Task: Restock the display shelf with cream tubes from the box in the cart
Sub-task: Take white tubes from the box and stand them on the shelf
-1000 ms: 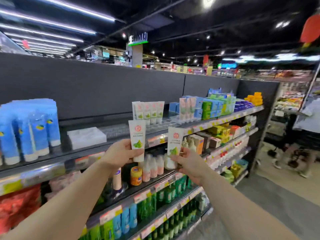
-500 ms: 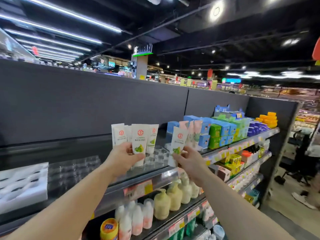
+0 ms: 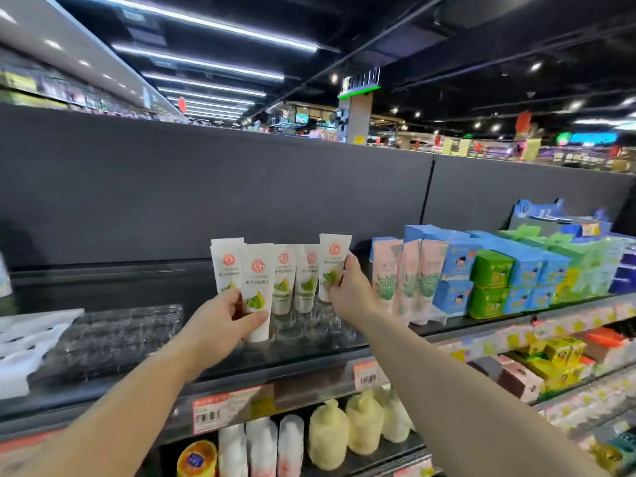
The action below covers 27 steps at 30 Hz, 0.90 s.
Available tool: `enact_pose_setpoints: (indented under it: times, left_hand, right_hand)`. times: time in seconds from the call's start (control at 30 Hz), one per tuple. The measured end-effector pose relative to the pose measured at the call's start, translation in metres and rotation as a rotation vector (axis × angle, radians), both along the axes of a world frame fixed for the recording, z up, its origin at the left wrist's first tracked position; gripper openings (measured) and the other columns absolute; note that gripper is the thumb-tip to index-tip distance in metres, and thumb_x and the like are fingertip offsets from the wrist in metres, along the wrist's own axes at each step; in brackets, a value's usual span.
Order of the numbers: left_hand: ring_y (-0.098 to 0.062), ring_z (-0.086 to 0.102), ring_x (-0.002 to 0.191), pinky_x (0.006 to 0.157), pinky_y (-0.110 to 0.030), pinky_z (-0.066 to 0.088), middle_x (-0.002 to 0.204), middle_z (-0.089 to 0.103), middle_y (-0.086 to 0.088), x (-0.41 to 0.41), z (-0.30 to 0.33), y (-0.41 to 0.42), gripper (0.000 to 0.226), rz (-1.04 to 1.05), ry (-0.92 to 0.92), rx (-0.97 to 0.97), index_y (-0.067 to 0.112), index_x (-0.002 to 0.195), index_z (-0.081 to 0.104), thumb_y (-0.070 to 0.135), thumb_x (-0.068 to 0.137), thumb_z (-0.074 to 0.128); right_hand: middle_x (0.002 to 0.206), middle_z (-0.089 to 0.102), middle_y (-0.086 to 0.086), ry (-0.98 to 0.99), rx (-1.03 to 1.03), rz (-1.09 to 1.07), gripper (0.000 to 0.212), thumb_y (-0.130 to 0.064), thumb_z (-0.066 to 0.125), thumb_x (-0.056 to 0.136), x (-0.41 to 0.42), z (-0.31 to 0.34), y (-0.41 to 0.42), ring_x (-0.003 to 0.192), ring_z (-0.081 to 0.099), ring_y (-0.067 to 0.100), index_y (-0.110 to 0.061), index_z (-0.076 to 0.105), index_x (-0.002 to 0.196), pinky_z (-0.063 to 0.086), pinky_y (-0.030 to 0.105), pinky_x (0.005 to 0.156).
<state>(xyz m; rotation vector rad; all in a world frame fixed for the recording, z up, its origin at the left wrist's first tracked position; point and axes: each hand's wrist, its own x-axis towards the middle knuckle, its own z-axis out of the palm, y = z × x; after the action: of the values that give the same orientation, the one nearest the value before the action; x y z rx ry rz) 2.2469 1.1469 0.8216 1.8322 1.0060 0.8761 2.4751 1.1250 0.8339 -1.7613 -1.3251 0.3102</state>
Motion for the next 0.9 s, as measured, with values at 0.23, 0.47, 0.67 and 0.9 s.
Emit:
enact_pose_setpoints:
  times: [0.23,0.47,0.67,0.9]
  left_hand:
    - [0.000,0.059,0.101,0.071,-0.014,0.044,0.113,0.062,0.022,0.006,-0.003,-0.008,0.029,0.074,-0.003,-0.004,0.037,0.113,0.053,0.025,0.090,0.065]
    - [-0.006,0.058,0.111,0.081,-0.020,0.047,0.124,0.061,0.016,0.009,-0.005,-0.010,0.035,0.116,-0.005,-0.028,0.034,0.119,0.052,0.023,0.089,0.066]
    - [-0.006,0.058,0.110,0.074,-0.016,0.047,0.124,0.060,0.016,0.008,-0.004,-0.012,0.035,0.105,-0.009,-0.026,0.032,0.122,0.053,0.024,0.090,0.065]
    - [-0.007,0.058,0.111,0.077,-0.017,0.048,0.124,0.060,0.018,0.001,-0.001,-0.010,0.033,0.052,-0.030,-0.038,0.033,0.120,0.052,0.025,0.091,0.063]
  right_hand:
    - [0.111,0.059,-0.009,-0.005,-0.105,-0.012,0.034,-0.018,0.054,0.092,0.013,-0.005,0.017,0.093,0.053,0.015,-0.026,0.037,0.120,0.042,0.031,0.080]
    - [0.110,0.058,-0.002,-0.004,-0.185,0.019,0.027,-0.023,0.054,0.091,0.015,-0.011,0.026,0.094,0.056,0.017,-0.019,0.039,0.113,0.049,0.037,0.083]
    - [0.105,0.050,0.001,-0.102,-0.272,-0.003,0.021,-0.023,0.051,0.096,0.012,-0.002,0.025,0.090,0.045,0.016,-0.018,0.032,0.103,0.036,0.031,0.076]
    - [0.125,0.051,0.009,-0.144,-0.376,-0.069,0.045,-0.009,0.058,0.090,0.007,0.004,0.033,0.113,0.055,0.026,-0.008,0.034,0.129,0.045,0.033,0.080]
